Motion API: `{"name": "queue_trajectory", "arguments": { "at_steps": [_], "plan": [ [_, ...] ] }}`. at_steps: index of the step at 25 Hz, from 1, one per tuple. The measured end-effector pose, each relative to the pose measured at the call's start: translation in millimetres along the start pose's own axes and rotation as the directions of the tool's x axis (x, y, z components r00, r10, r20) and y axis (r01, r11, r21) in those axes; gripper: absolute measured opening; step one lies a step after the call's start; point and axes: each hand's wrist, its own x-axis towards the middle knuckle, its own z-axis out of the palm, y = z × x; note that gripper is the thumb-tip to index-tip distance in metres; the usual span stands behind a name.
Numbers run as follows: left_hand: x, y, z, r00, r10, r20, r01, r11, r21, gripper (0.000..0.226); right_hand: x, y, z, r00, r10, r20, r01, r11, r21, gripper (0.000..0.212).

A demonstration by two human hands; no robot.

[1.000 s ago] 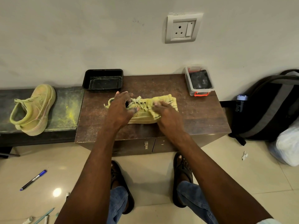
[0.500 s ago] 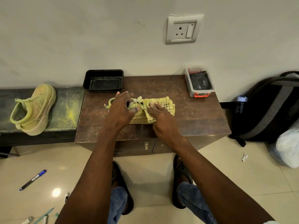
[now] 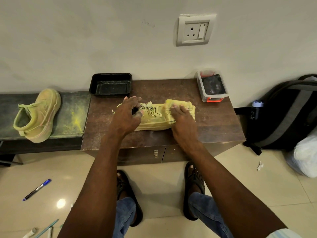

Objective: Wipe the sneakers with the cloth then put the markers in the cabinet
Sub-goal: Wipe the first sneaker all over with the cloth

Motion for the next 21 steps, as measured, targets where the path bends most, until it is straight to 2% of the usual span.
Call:
{"name": "queue_trajectory", "arguments": {
  "at_steps": [1,2,5,6,9,10,13,14,17,18,21],
  "plan": [
    [-0.1,0.3,-0.4,1.0,-0.006,0.003,0.006,1.0,0.003,0.022,-0.4,0.5,-1.0,0.996,0.085,-0.02,-0.085,0.996,0.005,0.063],
    [-0.2,0.8,-0.1,1.0,-0.009,0.006,0.009,1.0,0.006,0.021,-2.2,-4.3,0.8,0.996,0.091,-0.017,-0.09,0.994,0.059,0.064],
    [1.7,-1.0,1.4,1.0,0.004,0.021,-0.004,1.0,0.011,0.022,-10.7,-27.2,8.5,0.978,-0.18,0.102,0.157,0.967,0.199,0.071],
    [1.6,-1.2,1.0,1.0,0.012,0.028,-0.012,1.0,0.016,0.023,-6.1,-23.1,8.1,0.976,-0.194,0.096,0.174,0.968,0.182,0.072],
    [-0.8,0.2,-0.4,0.999,0.001,0.044,0.0,1.0,-0.007,0.014,4.0,-3.7,1.6,0.999,0.048,-0.013,-0.047,0.994,0.096,0.067],
    [-1.4,1.4,-0.1,0.999,-0.005,0.049,0.006,1.0,-0.014,0.013,2.0,-5.5,2.8,0.999,0.047,-0.01,-0.046,0.992,0.12,0.067],
    [0.0,2.0,2.9,0.999,0.011,0.042,-0.011,1.0,0.003,0.01,-8.8,-21.7,8.4,0.978,-0.18,0.105,0.159,0.971,0.178,0.072],
    [0.8,1.8,3.3,0.999,0.009,0.047,-0.01,1.0,0.009,0.009,-5.4,-16.2,9.4,0.982,-0.172,0.081,0.158,0.976,0.151,0.071],
    [2.7,-0.8,5.0,0.998,-0.014,0.064,0.015,1.0,-0.015,0.008,1.1,-2.9,3.9,0.996,0.077,-0.043,-0.071,0.99,0.118,0.066],
    [3.1,-1.2,5.7,0.998,-0.016,0.066,0.017,1.0,-0.02,0.009,-1.5,-8.6,4.0,0.997,0.065,-0.034,-0.059,0.984,0.165,0.066],
    [3.8,0.8,7.6,0.999,0.007,0.033,-0.007,1.0,-0.008,0.004,-14.5,-31.8,11.4,0.98,-0.184,0.075,0.158,0.952,0.263,0.071]
  ]
}}
